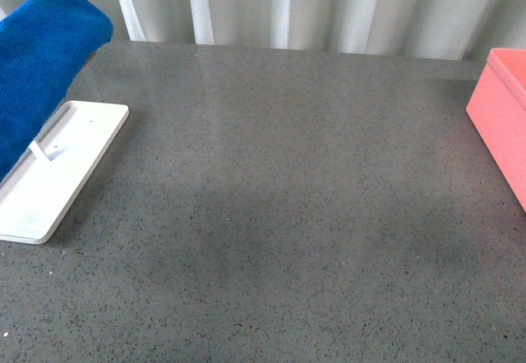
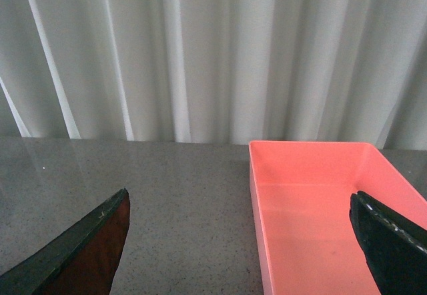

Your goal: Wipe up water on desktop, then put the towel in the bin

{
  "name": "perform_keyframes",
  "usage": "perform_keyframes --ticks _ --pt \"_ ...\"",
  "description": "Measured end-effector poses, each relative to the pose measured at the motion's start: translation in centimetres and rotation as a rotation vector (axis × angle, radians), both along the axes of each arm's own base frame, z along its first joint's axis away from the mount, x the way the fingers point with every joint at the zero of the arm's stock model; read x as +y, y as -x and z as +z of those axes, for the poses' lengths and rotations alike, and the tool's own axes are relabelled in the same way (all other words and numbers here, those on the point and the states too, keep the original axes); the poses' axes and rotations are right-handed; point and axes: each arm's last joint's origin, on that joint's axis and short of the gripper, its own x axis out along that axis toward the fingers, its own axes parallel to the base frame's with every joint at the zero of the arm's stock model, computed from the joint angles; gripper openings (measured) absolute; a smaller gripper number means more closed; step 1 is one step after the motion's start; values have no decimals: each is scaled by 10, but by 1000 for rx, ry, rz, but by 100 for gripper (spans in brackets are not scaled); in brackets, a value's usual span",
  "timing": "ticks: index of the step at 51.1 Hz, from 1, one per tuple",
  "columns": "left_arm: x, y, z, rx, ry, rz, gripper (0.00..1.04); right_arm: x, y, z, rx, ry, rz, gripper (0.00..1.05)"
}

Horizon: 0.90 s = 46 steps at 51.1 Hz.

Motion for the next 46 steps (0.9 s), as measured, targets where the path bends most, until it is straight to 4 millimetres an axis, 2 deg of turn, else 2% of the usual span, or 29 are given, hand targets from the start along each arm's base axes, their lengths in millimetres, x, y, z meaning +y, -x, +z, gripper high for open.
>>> perform_keyframes --ticks 46 --pt "0 0 0 0 0 0 98 0 0 0 0 0 0 98"
